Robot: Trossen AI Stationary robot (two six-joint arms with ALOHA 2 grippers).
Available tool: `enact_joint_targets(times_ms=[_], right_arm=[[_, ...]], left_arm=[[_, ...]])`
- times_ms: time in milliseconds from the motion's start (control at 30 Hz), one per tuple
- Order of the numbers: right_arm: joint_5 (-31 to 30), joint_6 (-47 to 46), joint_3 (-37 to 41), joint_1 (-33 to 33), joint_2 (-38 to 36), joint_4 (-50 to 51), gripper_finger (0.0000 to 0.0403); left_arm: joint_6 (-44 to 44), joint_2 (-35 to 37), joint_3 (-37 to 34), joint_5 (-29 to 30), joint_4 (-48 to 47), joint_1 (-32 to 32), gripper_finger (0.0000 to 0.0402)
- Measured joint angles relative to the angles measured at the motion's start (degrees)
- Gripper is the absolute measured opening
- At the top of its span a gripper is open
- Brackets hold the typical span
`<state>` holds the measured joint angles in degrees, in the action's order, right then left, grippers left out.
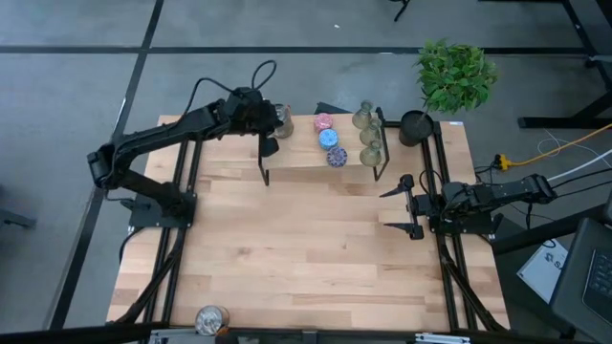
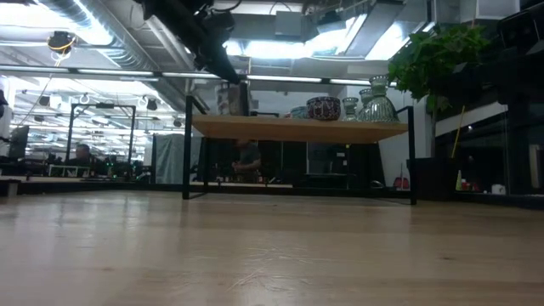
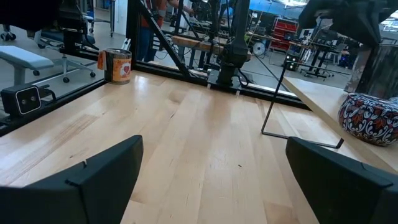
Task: Pick & Place candle stick holders
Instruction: Put the top silver scented candle on the shelf
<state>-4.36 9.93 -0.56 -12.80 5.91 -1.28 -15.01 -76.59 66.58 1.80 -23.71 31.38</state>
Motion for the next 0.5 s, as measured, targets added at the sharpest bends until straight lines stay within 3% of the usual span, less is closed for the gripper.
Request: enact_joint_targets(times_ms=[500], right_arm=[[0.0, 0.0, 0.0, 0.0, 0.0, 0.0, 0.0398]], left_arm=[[-0.9, -4.8, 4.0, -1.6, -2.0, 0.3, 0.0002]])
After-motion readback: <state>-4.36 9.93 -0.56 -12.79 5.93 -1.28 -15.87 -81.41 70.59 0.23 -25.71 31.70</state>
